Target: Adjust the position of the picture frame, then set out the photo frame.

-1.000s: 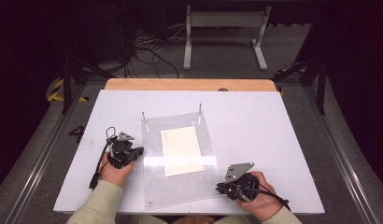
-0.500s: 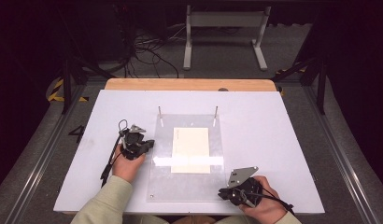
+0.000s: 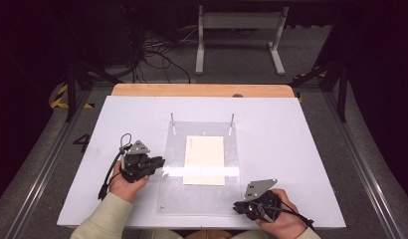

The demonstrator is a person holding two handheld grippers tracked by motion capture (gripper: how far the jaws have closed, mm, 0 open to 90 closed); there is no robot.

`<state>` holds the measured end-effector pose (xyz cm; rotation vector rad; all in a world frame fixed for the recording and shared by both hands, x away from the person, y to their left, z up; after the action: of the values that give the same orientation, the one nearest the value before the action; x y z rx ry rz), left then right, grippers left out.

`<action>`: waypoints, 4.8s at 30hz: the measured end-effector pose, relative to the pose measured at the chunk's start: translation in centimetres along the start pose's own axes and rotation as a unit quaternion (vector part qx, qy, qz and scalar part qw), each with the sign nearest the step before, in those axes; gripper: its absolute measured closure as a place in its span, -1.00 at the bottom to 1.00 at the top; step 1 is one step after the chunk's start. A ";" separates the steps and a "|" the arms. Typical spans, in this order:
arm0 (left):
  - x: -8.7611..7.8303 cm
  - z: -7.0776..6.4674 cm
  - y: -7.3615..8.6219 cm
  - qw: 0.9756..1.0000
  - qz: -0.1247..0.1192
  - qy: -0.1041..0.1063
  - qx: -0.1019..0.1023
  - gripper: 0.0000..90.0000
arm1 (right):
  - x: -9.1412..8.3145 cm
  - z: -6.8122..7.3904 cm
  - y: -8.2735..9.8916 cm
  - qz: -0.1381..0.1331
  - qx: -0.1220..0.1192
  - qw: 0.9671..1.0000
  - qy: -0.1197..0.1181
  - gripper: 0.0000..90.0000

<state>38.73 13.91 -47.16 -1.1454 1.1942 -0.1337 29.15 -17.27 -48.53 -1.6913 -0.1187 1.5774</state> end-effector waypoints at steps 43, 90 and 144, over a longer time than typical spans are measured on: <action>-1.9 -8.4 5.4 0.966 0.130 0.164 0.149 0.87 | -0.7 0.6 0.7 0.028 -0.001 0.999 -0.035 0.85; -3.6 -3.4 1.4 0.993 -0.091 -0.005 0.080 0.23 | -4.8 -10.7 -10.6 -0.261 0.091 0.957 0.092 0.35; -5.3 -3.3 4.5 0.997 -0.068 -0.018 0.043 0.27 | 3.2 -22.4 -12.2 -0.202 0.188 0.947 0.162 0.90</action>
<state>31.81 17.22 -46.80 -1.1476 1.0685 -0.2648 54.71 -17.94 -46.07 -1.4818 0.0057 0.9370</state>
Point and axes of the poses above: each handheld gripper's, and its own axes: x roughly forward along the jaws, y roughly out of its underside, z roughly to its left, the point moved 6 cm from there along x, roughly forward along the jaws, and after that the axes turned 6 degrees about x, right-handed, at the moved point
